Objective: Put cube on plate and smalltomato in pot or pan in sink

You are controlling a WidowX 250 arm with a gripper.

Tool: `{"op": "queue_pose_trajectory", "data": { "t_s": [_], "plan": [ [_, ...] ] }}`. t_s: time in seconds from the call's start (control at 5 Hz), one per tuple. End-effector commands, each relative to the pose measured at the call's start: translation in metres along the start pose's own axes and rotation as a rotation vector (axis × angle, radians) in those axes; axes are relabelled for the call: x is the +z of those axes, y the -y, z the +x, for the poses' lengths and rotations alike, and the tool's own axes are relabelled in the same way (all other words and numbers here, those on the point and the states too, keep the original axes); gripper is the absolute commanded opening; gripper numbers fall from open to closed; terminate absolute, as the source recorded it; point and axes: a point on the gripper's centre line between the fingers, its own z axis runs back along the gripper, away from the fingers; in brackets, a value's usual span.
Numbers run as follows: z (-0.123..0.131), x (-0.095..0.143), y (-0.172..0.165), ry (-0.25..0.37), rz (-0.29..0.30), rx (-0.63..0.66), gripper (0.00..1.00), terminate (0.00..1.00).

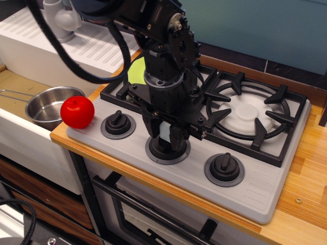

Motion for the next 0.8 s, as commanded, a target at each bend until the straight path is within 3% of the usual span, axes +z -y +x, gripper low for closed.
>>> {"op": "queue_pose_trajectory", "data": {
  "t_s": [0.0, 0.4, 0.6],
  "plan": [
    [0.006, 0.028, -0.005, 0.013, 0.007, -0.002, 0.00, 0.00],
    [0.023, 0.054, -0.021, -0.006, 0.049, -0.014, 0.00, 0.00],
    [0.044, 0.060, -0.030, -0.030, 0.042, -0.019, 0.00, 0.00]
  ]
}}
